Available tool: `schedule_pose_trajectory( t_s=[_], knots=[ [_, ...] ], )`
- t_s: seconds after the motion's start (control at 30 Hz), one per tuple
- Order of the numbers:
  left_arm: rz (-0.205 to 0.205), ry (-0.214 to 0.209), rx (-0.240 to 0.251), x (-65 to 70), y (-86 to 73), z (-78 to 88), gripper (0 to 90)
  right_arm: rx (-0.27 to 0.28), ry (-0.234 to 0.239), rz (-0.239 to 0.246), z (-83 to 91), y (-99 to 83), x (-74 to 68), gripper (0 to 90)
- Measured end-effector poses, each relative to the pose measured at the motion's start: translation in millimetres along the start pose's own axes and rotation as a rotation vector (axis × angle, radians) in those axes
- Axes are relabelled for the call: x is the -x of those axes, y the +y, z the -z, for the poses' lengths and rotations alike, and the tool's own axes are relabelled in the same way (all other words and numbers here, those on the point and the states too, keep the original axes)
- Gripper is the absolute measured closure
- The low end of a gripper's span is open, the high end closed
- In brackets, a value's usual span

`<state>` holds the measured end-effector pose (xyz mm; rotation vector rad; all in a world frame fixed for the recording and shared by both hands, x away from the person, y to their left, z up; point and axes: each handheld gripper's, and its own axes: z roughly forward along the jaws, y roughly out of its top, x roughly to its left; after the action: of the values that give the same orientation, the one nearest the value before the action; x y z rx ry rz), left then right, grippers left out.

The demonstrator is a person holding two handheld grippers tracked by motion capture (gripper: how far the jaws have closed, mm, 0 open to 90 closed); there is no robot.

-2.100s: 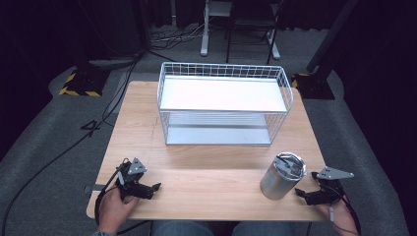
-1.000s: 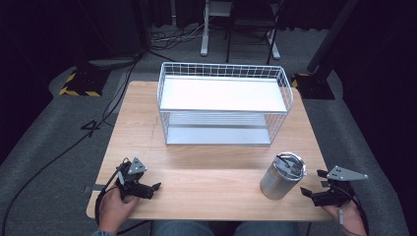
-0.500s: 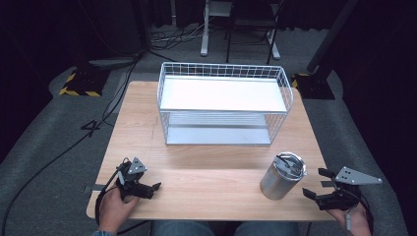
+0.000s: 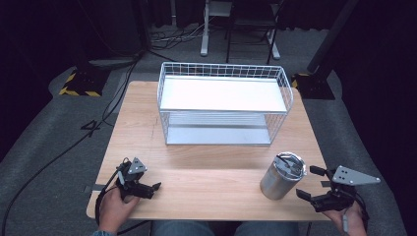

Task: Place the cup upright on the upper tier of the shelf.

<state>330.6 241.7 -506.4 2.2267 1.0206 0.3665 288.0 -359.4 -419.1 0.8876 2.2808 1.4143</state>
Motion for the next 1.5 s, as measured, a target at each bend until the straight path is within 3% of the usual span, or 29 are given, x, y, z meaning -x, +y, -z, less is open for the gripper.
schedule_pose_trajectory(
  t_s=[0.23,0.73,1.03,1.5],
  knots=[
    [0.0,0.0,0.0,0.0,0.0,0.0,0.6,0.028,0.018,0.008,-8.9,5.7,-7.2,0.0],
    [0.0,0.0,0.0,0.0,0.0,0.0,0.6,0.091,0.045,-0.03,-31.9,9.7,-10.5,0.0],
    [0.0,0.0,0.0,0.0,0.0,0.0,0.6,0.122,0.036,-0.059,-43.9,9.3,-9.5,0.0],
    [0.0,0.0,0.0,0.0,0.0,0.0,0.6,0.153,0.023,-0.053,-52.7,6.6,-10.7,0.0]
  ],
)
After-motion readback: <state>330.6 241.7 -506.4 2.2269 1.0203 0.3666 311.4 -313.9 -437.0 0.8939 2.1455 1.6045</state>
